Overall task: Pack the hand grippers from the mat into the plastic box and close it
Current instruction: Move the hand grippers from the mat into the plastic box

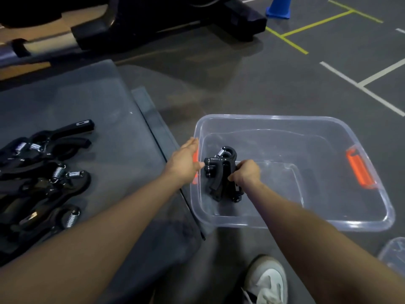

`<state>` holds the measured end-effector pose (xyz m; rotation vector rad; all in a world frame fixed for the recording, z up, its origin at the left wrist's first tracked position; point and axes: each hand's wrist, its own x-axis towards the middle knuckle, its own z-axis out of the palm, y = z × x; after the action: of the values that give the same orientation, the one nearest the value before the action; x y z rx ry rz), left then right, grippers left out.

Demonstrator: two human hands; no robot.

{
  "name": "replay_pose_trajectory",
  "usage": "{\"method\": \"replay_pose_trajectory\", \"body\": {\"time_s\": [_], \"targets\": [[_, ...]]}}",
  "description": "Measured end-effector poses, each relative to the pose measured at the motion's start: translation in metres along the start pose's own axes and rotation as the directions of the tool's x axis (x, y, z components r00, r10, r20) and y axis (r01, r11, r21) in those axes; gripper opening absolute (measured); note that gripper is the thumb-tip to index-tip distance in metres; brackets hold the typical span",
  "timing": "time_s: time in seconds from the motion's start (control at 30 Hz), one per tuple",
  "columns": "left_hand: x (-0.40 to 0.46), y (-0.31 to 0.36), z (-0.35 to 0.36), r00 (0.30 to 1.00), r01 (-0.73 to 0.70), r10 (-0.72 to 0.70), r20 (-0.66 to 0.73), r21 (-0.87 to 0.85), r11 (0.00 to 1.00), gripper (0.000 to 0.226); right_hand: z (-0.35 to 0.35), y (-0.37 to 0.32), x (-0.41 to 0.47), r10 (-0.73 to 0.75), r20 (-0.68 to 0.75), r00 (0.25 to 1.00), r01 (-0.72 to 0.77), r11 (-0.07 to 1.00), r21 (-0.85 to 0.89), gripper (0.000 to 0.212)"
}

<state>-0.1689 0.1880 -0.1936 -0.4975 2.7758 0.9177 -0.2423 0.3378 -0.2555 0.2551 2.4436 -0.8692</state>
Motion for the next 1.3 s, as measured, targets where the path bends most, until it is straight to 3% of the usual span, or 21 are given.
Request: {"method": "replay_pose_trajectory", "body": {"time_s": [0.47,0.63,0.8,1.0,1.3], "targets": [[-0.003,0.002,-0.005,1.0,-0.007,0.007,0.007,-0.017,1.0,0.071,0.002,0.005,0.001,-0.103,-0.031,0.994,0.104,0.993,0.051,0.035],[-0.013,0.002,-0.008,1.0,-0.003,0.005,0.016,-0.115,0.993,0.059,-0.013,-0.019,-0.016,-0.219,-0.058,0.974,0.225,0.964,0.144,0.036],[-0.036,-0.017,-0.04,0.995,0.081,-0.083,-0.057,-0.027,0.996,0.055,-0.03,-0.059,-0.051,-0.353,-0.096,0.931,0.364,0.921,0.14,0.041],[-0.092,-0.058,-0.084,0.97,0.175,-0.179,-0.164,-0.036,0.984,0.051,-0.007,-0.106,-0.111,-0.54,0.002,0.841,0.54,0.841,-0.011,0.041],[-0.206,-0.16,-0.134,0.888,0.36,-0.353,-0.294,-0.031,0.932,0.051,0.092,-0.167,-0.192,-0.605,0.255,0.754,0.634,0.772,-0.042,0.045]]}}
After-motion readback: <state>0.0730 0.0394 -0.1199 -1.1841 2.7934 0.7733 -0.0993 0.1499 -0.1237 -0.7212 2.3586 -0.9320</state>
